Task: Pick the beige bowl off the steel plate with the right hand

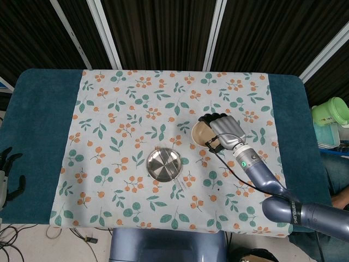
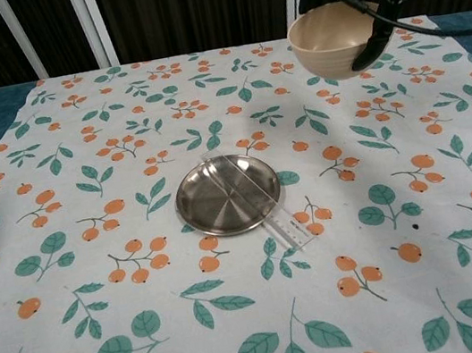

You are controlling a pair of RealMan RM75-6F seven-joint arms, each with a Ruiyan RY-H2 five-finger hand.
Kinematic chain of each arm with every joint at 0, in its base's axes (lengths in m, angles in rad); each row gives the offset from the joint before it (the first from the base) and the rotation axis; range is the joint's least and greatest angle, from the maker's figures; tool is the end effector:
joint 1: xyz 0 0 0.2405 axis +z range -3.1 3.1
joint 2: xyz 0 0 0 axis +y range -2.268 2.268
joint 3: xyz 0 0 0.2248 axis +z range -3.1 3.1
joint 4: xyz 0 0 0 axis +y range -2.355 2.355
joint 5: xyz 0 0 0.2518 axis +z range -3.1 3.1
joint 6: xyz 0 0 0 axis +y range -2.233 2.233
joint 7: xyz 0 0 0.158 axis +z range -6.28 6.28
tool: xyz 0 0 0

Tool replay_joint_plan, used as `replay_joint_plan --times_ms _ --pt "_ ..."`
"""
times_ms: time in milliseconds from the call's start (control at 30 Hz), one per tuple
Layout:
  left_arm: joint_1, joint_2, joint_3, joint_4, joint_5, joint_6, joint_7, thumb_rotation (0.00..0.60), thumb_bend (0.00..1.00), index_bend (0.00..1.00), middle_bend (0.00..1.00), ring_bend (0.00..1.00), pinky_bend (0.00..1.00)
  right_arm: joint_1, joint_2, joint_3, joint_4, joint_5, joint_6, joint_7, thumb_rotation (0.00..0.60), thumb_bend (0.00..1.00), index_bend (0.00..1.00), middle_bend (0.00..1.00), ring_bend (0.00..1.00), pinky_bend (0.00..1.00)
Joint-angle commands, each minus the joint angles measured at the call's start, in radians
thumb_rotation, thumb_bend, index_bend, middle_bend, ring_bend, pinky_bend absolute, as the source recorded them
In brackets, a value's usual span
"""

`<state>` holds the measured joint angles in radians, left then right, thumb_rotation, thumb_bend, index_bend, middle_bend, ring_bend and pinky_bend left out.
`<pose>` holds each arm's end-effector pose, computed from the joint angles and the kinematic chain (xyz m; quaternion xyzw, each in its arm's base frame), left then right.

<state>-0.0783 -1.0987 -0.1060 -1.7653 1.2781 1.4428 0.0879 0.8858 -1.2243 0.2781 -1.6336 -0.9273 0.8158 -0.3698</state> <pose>-0.2954 0.2021 0.1091 -0.5207 -0.4537 -0.3641 0.6249 -0.0852 -0.4020 0.0274 0.7483 -0.3461 0.3610 0.4358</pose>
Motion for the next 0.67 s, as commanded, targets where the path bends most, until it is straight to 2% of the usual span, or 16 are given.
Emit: replay_joint_plan --times_ms 33,367,667 --pt "0.000 0.000 0.000 -0.001 0.000 0.001 0.000 0.600 0.50 0.19 0.05 0.06 0.00 0.012 0.026 0.009 0.015 0.034 0.009 -0.018 0.600 0.24 0.32 0.26 0.28 0.28" --pt "0.001 -0.001 0.000 0.002 0.001 0.003 -0.002 0.600 0.50 0.19 0.05 0.06 0.00 0.028 0.089 0.016 0.041 0.118 -0.037 0.023 0.600 0.24 0.32 0.26 0.28 0.28" --pt "0.002 -0.002 0.000 0.003 0.000 0.003 -0.002 0.600 0.50 0.19 0.05 0.06 0.00 0.011 0.144 0.028 0.025 0.116 -0.074 0.123 0.600 0.24 0.32 0.25 0.26 0.28"
